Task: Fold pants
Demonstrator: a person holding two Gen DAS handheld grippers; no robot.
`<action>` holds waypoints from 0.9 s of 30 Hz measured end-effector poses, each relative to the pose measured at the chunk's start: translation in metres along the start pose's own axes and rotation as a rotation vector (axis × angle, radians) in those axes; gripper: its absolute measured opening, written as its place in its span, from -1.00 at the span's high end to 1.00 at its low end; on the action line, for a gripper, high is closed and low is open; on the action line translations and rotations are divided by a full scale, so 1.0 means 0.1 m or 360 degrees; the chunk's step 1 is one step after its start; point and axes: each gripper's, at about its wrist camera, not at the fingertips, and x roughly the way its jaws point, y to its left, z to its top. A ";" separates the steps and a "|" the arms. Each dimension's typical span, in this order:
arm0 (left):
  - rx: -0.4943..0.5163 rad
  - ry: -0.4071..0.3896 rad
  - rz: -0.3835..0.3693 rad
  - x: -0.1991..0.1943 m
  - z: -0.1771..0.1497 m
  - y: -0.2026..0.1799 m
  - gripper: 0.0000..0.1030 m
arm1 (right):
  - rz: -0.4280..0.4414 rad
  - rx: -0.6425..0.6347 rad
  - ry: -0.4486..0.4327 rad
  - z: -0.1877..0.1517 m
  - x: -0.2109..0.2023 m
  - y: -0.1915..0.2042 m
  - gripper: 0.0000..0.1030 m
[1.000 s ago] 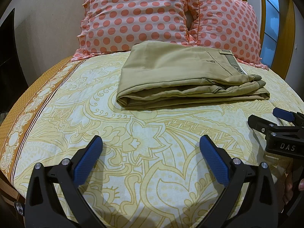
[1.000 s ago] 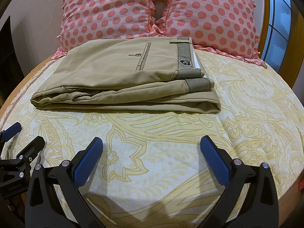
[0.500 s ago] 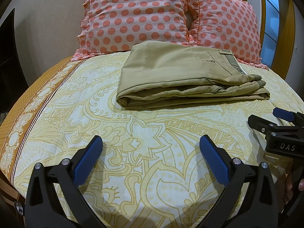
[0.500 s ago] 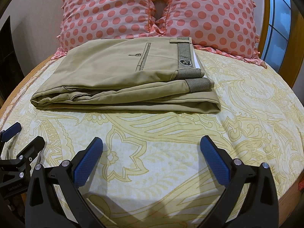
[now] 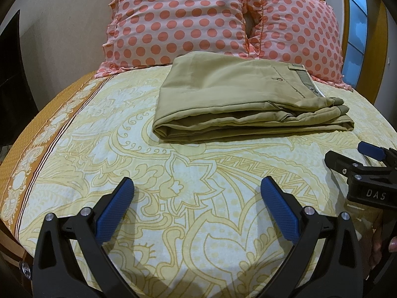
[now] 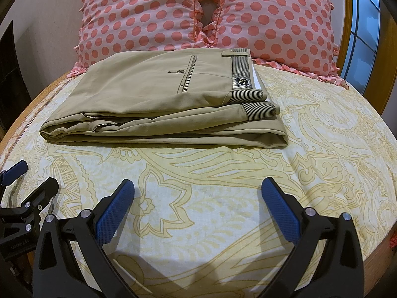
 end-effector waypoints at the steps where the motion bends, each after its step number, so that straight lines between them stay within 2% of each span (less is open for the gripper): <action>1: 0.0000 0.0005 0.0000 0.00 0.01 0.00 -0.97 | 0.0000 0.0000 0.0000 0.00 0.00 0.00 -0.97; 27: -0.0011 -0.0015 0.0006 0.01 0.00 -0.02 -0.97 | 0.0001 -0.0001 0.0000 0.00 0.00 0.00 -0.97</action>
